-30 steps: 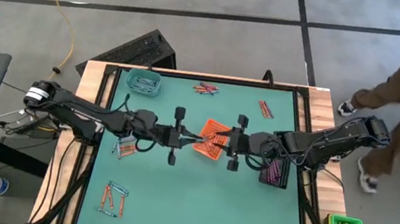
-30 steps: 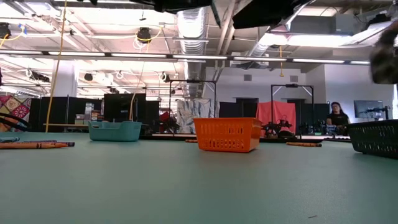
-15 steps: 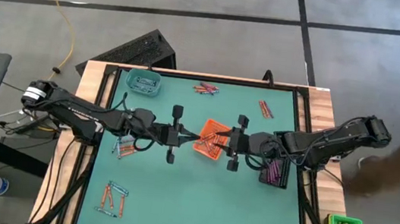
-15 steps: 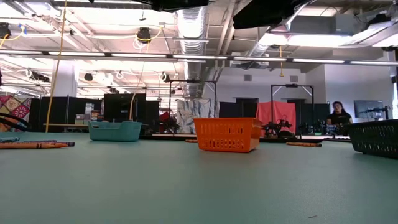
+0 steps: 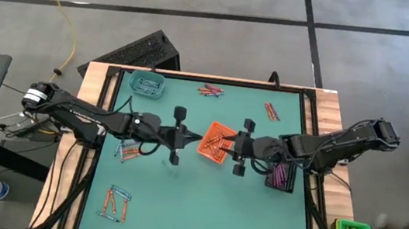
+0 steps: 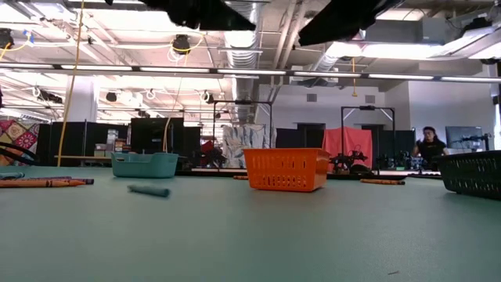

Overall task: Sort crayons
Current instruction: Put the blue crayon into the blue bin

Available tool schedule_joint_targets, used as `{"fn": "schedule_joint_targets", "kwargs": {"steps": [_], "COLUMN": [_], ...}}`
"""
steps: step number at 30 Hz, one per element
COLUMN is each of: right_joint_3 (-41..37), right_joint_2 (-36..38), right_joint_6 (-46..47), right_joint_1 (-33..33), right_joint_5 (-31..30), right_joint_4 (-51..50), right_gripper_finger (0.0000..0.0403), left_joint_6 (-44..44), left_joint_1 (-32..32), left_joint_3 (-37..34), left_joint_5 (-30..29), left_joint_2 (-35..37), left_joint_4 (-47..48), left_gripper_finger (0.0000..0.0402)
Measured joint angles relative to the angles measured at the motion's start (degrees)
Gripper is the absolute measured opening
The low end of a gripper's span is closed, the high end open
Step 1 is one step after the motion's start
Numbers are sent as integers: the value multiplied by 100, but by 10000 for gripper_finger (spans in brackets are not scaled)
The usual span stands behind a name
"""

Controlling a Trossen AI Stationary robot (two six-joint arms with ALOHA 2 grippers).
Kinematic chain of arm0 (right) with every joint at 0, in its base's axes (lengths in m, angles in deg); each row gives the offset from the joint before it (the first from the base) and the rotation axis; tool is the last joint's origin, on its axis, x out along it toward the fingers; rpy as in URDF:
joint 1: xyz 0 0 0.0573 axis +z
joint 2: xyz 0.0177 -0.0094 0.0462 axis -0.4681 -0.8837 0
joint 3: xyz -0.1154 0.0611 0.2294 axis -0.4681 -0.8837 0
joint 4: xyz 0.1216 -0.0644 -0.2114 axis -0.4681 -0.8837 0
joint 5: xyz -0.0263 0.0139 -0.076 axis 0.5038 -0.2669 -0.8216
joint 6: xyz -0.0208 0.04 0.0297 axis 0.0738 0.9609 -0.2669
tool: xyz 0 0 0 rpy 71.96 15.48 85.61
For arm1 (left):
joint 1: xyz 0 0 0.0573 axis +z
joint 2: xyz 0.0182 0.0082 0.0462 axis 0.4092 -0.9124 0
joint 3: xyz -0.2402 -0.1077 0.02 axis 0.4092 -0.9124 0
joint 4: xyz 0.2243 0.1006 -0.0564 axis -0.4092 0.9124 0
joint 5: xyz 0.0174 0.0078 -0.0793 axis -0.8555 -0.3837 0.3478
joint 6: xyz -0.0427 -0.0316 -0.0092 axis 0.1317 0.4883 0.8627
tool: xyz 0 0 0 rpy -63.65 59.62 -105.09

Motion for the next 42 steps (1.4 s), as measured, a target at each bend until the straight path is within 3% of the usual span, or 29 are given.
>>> {"fn": "schedule_joint_targets", "kwargs": {"steps": [4,8,10,16,20,31,42], "right_joint_3": [0,0,0,0,0,0,0], "right_joint_2": [0,-2,-2,-17,-17,-17,-17], "right_joint_6": [192,366,369,365,365,542,556], "right_joint_1": [0,92,133,168,166,225,273], "right_joint_5": [0,19,22,26,24,24,24], "right_joint_4": [-172,-426,-509,-459,-457,-454,-444], "right_gripper_finger": [159,159,159,159,159,159,159], "left_joint_6": [77,744,1079,1600,2000,2736,2781], "left_joint_1": [38,-61,-346,-1627,-2117,-2235,-2507], "left_joint_3": [0,-4,-6,-121,-123,-101,-109], "left_joint_5": [97,1494,1721,1185,814,1228,719], "left_joint_2": [0,-67,-193,-636,-991,-1657,-1614], "left_joint_4": [1037,2749,3286,3843,3959,4368,4280], "left_gripper_finger": [1,23,47,144,169,123,9]}}
